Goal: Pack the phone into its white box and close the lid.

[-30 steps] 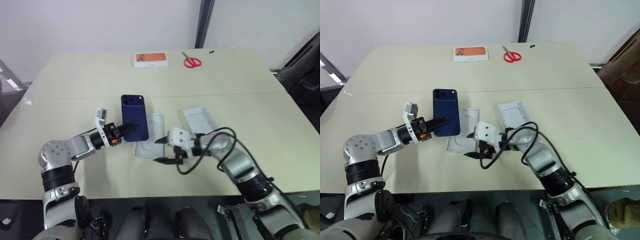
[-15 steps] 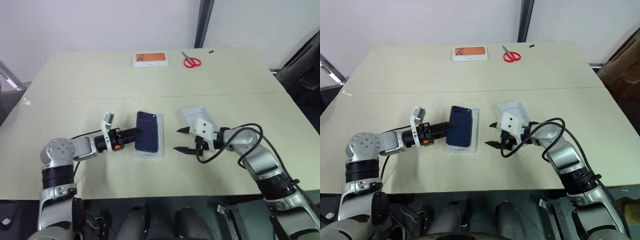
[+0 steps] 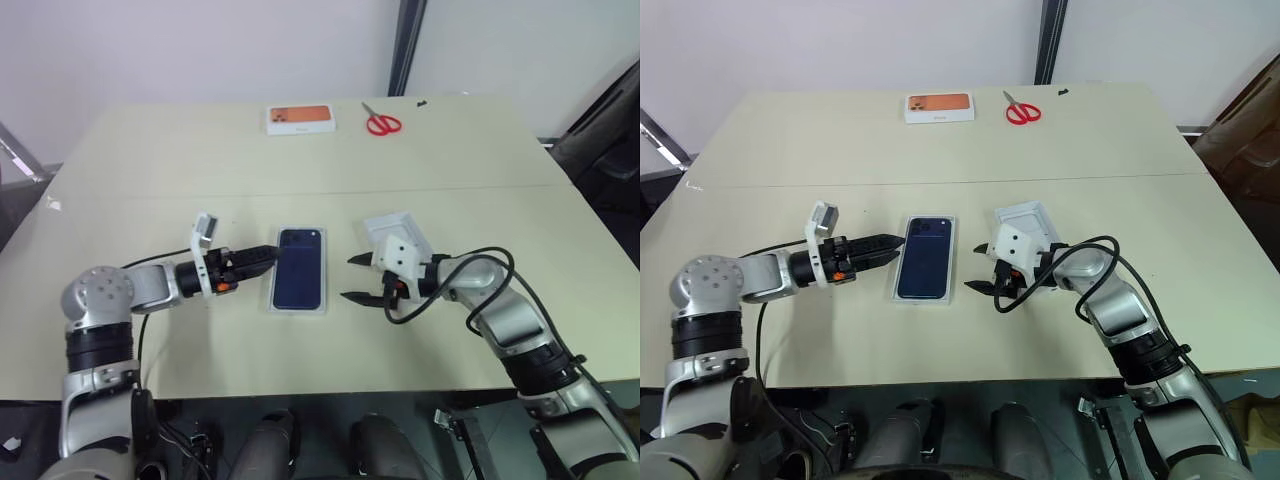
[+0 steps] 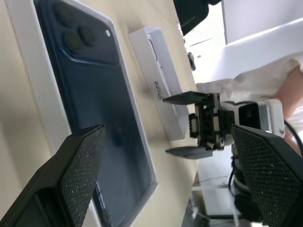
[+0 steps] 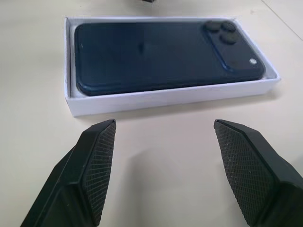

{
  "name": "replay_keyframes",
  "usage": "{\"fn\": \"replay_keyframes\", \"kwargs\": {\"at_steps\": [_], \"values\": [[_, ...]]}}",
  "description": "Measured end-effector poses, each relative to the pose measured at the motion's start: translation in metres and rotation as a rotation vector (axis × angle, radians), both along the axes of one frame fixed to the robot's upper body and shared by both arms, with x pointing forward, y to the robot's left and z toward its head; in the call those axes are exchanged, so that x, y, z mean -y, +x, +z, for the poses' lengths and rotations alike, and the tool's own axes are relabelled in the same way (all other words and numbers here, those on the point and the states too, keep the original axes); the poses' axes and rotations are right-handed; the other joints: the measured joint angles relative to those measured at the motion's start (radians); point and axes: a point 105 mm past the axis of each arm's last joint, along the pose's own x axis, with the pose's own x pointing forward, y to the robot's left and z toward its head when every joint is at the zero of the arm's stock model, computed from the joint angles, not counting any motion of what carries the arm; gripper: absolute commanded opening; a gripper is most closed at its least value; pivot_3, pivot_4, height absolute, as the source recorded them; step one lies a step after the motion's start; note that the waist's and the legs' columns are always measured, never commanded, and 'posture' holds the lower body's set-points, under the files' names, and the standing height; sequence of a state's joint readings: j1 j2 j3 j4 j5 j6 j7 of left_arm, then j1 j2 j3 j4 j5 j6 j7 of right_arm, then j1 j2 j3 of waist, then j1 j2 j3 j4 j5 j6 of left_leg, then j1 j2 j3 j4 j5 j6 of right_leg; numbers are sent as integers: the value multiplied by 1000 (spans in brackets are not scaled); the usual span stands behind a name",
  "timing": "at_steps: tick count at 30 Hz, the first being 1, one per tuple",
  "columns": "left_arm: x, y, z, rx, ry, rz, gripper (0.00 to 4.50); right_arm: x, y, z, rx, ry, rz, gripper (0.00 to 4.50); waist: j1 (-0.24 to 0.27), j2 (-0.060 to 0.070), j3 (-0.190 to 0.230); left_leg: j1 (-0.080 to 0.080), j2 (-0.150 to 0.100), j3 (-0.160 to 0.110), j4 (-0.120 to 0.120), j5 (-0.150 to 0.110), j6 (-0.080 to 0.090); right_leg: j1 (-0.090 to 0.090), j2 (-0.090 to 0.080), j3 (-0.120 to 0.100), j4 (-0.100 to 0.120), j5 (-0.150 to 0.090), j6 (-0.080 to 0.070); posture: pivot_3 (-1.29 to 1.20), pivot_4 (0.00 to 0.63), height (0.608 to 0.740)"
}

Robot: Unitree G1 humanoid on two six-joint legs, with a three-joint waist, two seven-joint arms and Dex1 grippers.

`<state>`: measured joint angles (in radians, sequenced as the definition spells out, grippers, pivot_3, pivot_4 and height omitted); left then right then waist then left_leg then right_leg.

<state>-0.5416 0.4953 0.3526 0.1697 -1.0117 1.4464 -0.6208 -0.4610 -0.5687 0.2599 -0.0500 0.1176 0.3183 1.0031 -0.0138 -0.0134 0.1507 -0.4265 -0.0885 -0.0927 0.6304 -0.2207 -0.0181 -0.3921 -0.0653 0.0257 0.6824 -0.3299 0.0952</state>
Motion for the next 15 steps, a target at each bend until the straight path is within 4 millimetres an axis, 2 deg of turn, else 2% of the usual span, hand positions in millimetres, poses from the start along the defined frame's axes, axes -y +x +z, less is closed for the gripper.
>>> {"fn": "replay_keyframes", "kwargs": {"at_steps": [5,8,12,14,15], "values": [[-7,0,-3,30,55,19,4433,-2,3,1,2,5,-7,3470,1,0,0,0,0,0,0,0,0,0,0,0,0,0,0,0,150,734],[-16,11,-5,88,125,88,3085,-6,6,2,6,19,-16,2091,1,0,0,0,0,0,0,0,0,0,0,0,0,0,0,0,150,734],[-30,27,-15,156,269,186,1037,-3,19,4,58,-1,-70,29,1,0,0,0,0,0,0,0,0,0,0,0,0,0,0,0,150,734],[-29,28,-21,180,317,181,40,-1,25,4,88,-18,-98,0,2,0,0,0,0,0,0,0,0,0,0,0,0,0,0,0,150,734],[-27,28,-25,182,329,174,40,-2,26,2,89,-17,-105,0,2,0,0,0,0,0,0,0,0,0,0,0,0,0,0,0,150,734]]}}
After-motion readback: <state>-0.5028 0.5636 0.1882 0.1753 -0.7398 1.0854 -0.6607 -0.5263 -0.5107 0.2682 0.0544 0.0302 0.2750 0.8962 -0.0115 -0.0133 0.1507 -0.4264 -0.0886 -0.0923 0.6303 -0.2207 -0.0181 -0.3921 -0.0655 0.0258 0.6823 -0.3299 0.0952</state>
